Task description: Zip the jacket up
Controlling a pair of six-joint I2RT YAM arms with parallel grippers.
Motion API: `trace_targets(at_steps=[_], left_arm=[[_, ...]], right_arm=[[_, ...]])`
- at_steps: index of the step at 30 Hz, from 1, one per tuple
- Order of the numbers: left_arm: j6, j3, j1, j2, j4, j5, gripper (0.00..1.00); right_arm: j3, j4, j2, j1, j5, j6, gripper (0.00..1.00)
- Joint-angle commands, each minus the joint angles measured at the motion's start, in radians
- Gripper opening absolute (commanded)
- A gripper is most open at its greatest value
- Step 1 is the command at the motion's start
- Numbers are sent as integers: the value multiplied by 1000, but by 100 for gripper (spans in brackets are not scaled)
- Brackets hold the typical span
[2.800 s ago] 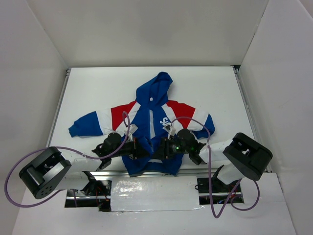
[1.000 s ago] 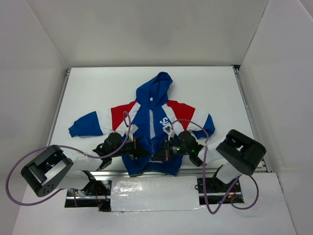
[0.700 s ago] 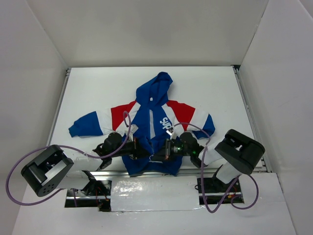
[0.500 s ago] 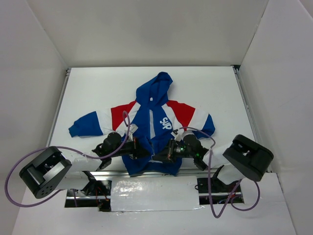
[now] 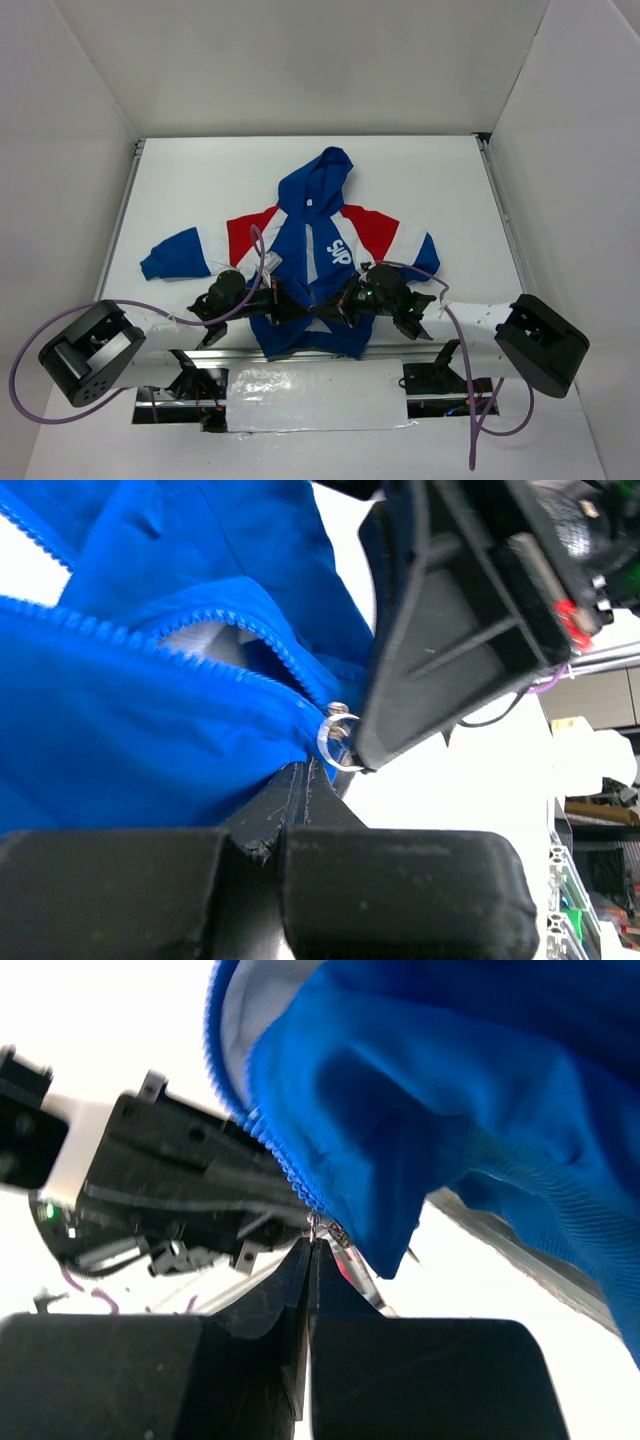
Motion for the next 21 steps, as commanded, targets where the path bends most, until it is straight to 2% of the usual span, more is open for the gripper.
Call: trace_targets(at_steps=[1, 6, 12, 14, 18, 21], left_arm=[[23, -19, -2, -4, 92, 82, 0], [57, -10, -37, -31, 40, 74, 0], [71, -3, -71, -10, 29, 73, 0], [89, 18, -105, 17, 16, 66, 0], [95, 39, -119, 65, 20, 71, 0], [91, 46, -126, 87, 48, 83, 0]], right_arm=[[34, -8, 46, -13, 26, 78, 0], [38, 88, 89, -33, -8, 123, 0], [49, 81, 40, -92, 8, 177, 0], [20, 180, 49, -110, -12, 264, 0], [-6, 283, 43, -118, 3, 315, 0], [27, 241, 46, -130, 11, 287, 0]])
